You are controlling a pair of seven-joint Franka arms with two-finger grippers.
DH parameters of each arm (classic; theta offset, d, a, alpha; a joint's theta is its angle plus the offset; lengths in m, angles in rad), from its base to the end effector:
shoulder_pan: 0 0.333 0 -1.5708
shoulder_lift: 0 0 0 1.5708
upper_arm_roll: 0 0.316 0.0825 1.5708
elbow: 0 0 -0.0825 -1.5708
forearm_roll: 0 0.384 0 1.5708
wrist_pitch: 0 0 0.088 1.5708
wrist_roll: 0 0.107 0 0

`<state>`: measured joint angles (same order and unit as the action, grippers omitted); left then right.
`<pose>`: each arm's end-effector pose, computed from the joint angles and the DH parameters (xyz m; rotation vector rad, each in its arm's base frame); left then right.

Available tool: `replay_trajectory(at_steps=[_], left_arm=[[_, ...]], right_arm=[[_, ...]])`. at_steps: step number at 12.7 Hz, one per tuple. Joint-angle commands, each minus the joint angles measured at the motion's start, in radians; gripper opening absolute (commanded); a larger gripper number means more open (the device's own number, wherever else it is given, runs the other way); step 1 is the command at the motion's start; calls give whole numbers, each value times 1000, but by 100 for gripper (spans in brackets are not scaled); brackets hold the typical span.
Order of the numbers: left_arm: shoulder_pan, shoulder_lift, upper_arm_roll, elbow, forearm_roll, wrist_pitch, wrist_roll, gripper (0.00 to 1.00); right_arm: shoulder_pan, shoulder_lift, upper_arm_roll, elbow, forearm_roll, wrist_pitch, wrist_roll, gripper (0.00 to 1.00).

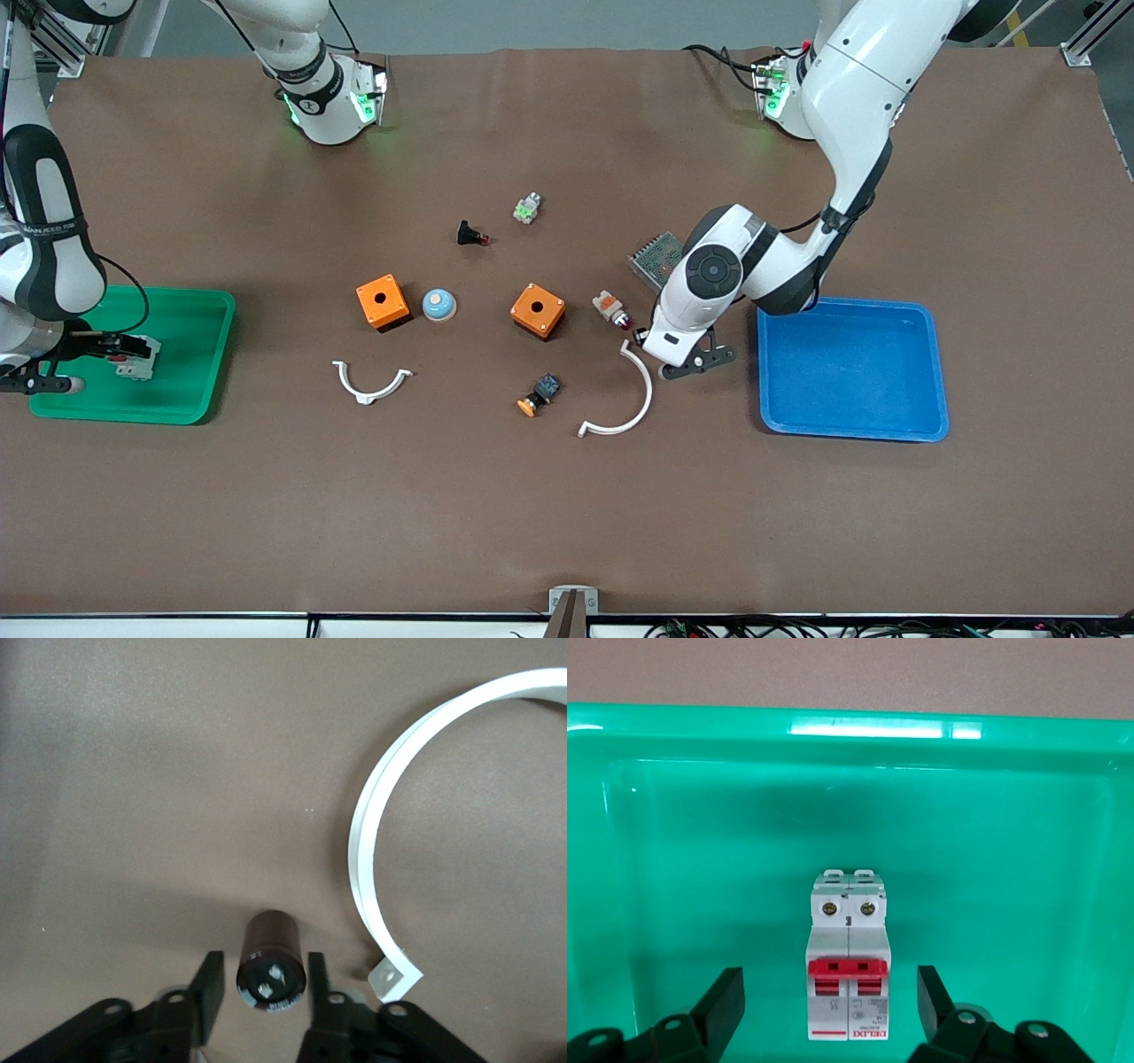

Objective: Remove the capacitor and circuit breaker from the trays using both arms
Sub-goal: 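Carry the capacitor beside the grey box and open the left gripper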

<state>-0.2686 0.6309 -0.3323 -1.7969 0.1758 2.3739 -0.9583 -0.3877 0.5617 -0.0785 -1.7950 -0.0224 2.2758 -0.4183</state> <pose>0.5483 -0.3545 0.2110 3.0648 0.4440 -0.0937 0.5794 -0.2882 0.2304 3.1187 -0.0348 -0.1513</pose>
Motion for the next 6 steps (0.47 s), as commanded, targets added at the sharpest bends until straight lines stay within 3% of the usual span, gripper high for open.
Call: replay_trajectory(at_steps=[1, 6], left_arm=[[-3, -5, 9, 30, 28, -16, -22, 100], [51, -129, 19, 129, 57, -246, -13, 100]], right_arm=[[-11, 10, 6, 11, -17, 8, -7, 82], [-16, 18, 5, 20, -21, 7, -7, 75]])
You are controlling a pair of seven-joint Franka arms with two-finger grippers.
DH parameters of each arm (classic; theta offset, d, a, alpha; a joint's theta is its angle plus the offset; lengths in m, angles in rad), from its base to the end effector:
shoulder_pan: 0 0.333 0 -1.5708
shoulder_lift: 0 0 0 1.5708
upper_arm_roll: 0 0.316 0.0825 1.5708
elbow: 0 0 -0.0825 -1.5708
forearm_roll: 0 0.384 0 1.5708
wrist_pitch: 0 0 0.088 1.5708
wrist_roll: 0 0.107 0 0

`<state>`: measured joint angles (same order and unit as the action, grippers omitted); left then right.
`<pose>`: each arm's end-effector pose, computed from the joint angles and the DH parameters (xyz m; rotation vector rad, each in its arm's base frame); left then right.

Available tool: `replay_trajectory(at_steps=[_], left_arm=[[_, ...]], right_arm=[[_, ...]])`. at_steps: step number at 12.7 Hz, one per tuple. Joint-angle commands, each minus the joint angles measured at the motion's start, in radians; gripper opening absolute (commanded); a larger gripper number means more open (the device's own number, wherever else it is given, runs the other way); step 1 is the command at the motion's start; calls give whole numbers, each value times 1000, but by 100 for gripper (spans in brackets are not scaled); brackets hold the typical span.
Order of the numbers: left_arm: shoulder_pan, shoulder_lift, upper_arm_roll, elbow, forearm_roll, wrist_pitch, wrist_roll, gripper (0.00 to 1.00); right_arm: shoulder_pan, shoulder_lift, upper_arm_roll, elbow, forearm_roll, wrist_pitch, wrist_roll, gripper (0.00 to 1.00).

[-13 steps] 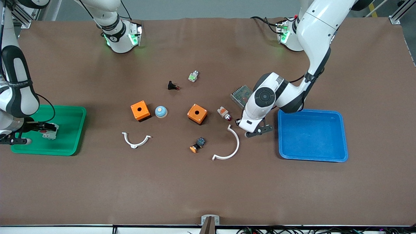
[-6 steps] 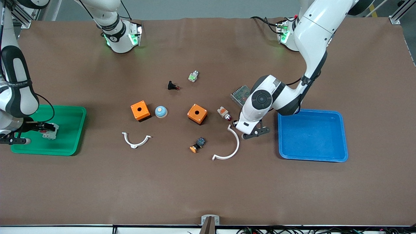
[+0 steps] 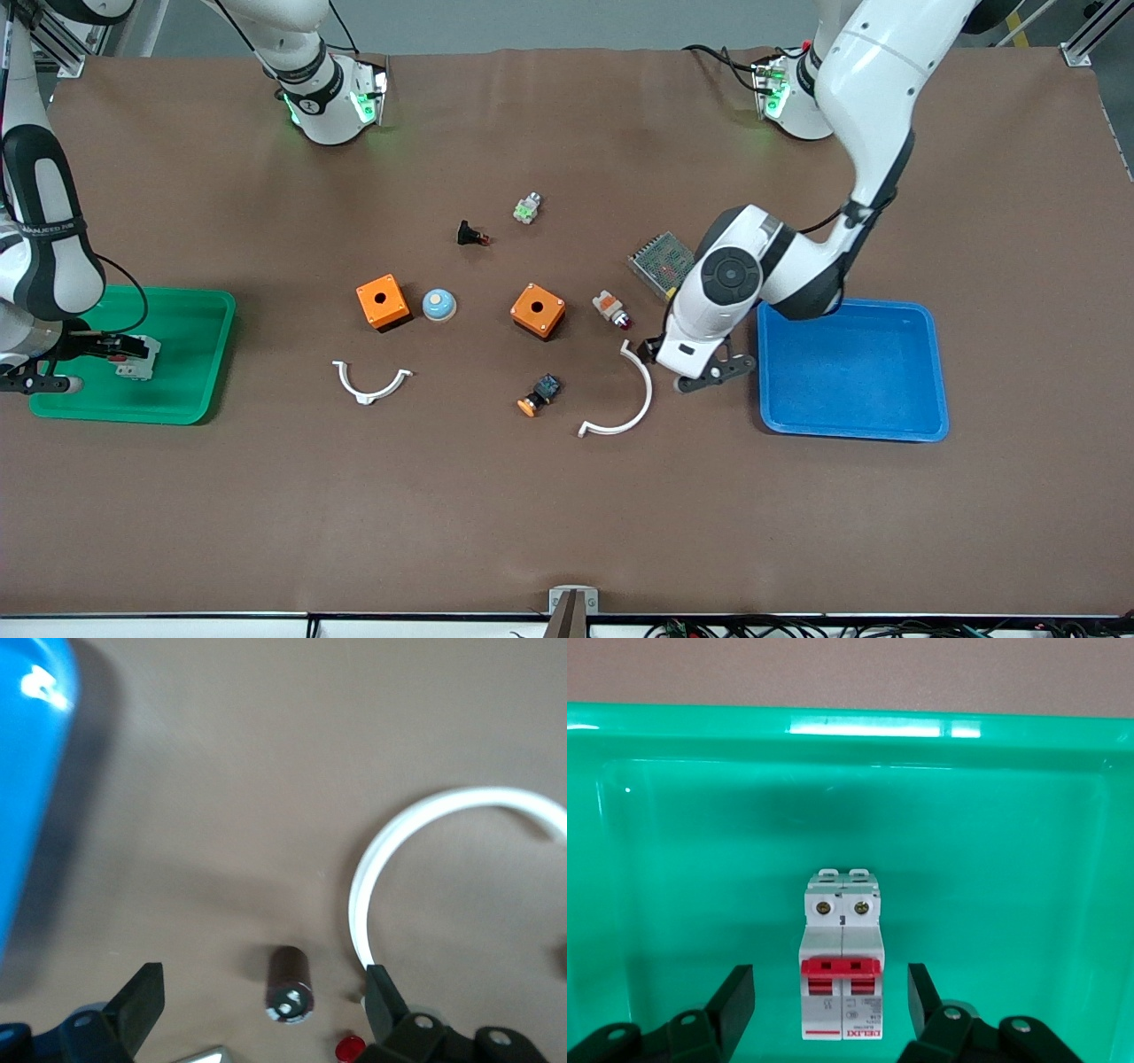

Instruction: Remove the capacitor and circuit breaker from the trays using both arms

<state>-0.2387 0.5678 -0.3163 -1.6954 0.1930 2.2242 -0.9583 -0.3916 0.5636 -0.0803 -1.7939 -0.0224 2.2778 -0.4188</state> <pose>0.5868 -0.3302 0.2786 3.0912 0.5163 -0.0234 0.5781 -0.2916 0.2298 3.1174 -0.0424 -0.1503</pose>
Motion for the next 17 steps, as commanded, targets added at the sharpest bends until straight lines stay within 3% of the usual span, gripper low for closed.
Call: replay_trajectory(at_steps=[1, 5, 9, 11, 14, 17], left_arm=[[42, -91, 3, 49, 74, -131, -10, 100], [133, -163, 0, 111, 114, -219, 168, 100], [228, -271, -3, 120, 98, -332, 373, 100], [259, -331, -4, 120, 89, -406, 444, 100], [305, -428, -1, 132, 13, -514, 538, 100], [366, -465, -1, 195, -68, -665, 657, 100]], right_arm=[[-12, 16, 7, 22, -21, 5, -5, 71], [-12, 18, 7, 22, -21, 3, -3, 58], [-12, 19, 7, 22, -20, 3, -3, 27], [-12, 19, 7, 22, -21, 3, -3, 18], [2, 15, 7, 22, -21, -9, -1, 13], [36, -25, 10, 36, -21, -95, 2, 13]])
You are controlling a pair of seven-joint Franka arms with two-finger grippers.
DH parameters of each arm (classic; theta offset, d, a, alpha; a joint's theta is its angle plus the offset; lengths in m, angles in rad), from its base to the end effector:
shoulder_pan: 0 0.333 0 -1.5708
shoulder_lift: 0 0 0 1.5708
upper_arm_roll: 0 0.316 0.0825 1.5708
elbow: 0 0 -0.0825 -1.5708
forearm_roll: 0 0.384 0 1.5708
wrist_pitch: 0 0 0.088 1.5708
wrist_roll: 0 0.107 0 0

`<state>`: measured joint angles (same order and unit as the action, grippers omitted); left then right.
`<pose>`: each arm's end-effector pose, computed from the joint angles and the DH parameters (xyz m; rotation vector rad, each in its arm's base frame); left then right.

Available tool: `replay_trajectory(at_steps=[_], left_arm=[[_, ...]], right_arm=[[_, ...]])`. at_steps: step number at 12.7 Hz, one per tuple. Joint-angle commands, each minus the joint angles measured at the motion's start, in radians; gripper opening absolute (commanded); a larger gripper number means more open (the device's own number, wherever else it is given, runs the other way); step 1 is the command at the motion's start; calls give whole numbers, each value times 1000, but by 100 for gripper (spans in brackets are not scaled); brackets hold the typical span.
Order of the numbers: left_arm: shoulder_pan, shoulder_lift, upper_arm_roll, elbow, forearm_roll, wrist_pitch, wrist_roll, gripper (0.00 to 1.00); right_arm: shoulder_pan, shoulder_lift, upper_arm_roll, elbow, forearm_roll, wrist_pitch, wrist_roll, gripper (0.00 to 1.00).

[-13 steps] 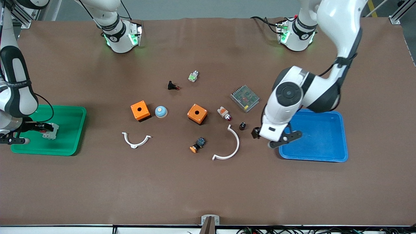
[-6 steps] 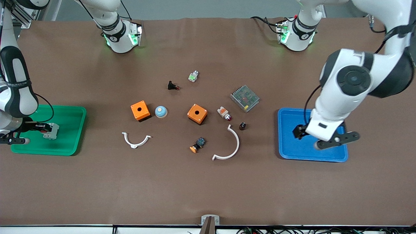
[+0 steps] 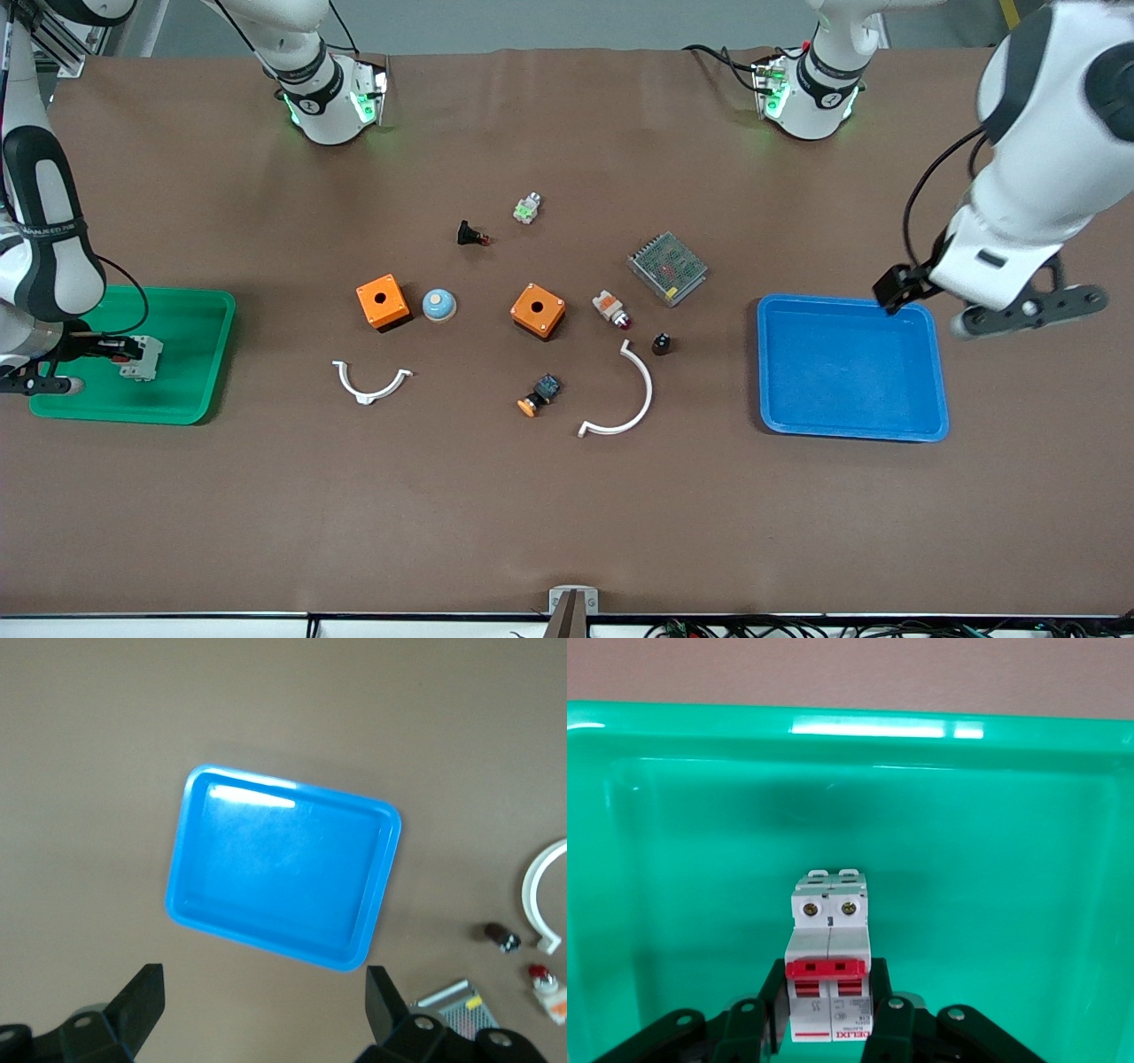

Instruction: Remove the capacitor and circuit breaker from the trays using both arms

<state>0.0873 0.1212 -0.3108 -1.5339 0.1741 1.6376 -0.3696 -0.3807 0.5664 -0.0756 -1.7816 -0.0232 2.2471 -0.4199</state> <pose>0.5859 -0.1045 0.5822 -3.0003 -0.2034 -0.0434 0.5827 -0.2829 0.2305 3.1257 -0.0175 -0.1799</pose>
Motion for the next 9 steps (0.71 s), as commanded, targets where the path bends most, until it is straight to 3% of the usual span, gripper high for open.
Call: replay_trajectory(at_steps=[1, 4, 6, 7, 9], left_arm=[[61, -52, 2, 38, -92, -94, 104, 100], [7, -132, 145, 0, -153, -175, 335, 100], [-90, -190, 258, -57, -153, -177, 365, 100], [-110, -198, 292, -61, -153, -179, 365, 100], [-92, -204, 294, -63, -156, -179, 362, 100]], right_arm=[[48, -46, 3, 37, -18, -107, 6, 13], [121, -95, 5, 135, -18, -292, 30, 13], [184, -108, 3, 238, -20, -445, 103, 12], [221, -108, 5, 284, -20, -516, 154, 11], [301, -108, 5, 332, -18, -602, 261, 12]])
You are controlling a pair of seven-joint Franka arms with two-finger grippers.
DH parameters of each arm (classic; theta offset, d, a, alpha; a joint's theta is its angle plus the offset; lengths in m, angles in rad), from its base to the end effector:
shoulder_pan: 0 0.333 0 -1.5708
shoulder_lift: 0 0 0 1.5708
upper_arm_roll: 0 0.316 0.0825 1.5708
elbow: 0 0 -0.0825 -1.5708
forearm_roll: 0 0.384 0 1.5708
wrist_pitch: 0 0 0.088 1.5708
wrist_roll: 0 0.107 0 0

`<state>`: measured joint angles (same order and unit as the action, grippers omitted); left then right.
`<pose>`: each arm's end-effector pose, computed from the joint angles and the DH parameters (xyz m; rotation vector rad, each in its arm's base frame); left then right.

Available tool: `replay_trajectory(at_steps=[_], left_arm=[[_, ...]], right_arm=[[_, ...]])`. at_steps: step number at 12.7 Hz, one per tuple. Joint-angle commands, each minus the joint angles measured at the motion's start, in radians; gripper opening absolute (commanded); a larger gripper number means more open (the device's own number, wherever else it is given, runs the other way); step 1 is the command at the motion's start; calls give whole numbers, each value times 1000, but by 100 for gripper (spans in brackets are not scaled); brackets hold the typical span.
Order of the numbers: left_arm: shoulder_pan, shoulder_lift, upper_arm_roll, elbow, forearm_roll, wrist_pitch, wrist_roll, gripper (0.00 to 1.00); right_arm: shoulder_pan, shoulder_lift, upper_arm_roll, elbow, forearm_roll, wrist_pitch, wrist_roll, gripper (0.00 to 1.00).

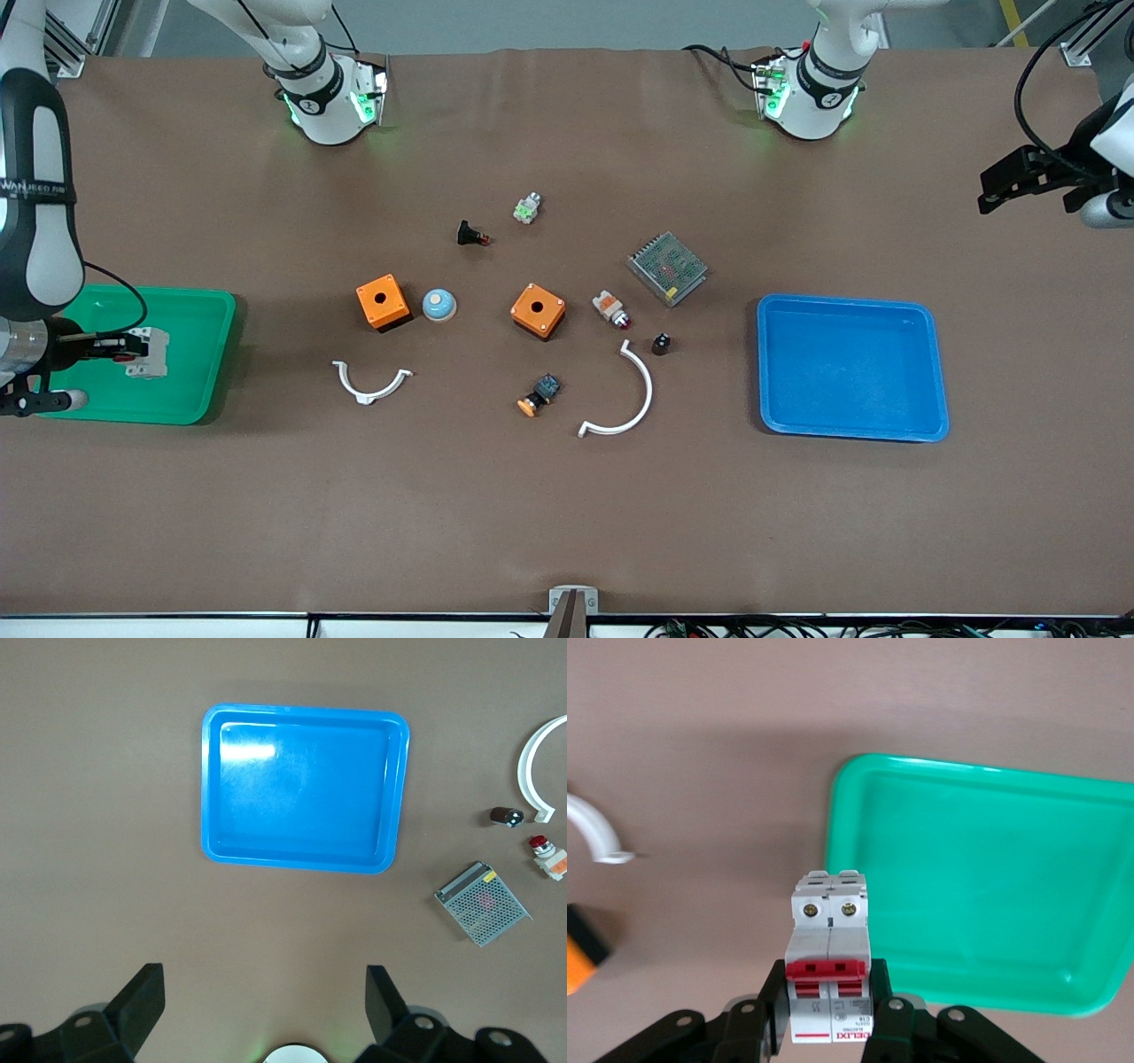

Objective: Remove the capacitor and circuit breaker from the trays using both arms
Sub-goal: 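Lift the white breaker with the right gripper toward the orange boxes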

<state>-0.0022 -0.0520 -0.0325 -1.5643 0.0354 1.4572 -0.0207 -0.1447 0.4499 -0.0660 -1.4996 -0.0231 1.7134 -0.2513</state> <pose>0.5263 -0.0147 0.6461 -3.1019 0.0169 0.0839 0.6457 -0.1341 0.3924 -3.1144 -0.0775 0.3768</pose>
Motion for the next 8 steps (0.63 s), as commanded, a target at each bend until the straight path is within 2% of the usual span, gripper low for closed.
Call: replay_trajectory(at_steps=[1, 6, 8], left_arm=[[-2, -31, 16, -29, -19, 3, 9, 100], [-12, -29, -6, -22, -28, 28, -25, 100], [-12, -28, -23, -22, -63, 40, -73, 100]], right_arm=[[109, 7, -5, 52, -18, -87, 148, 12], [356, 12, -2, 41, 0, -146, 543, 12], [425, 16, -2, 39, 95, -135, 657, 12]])
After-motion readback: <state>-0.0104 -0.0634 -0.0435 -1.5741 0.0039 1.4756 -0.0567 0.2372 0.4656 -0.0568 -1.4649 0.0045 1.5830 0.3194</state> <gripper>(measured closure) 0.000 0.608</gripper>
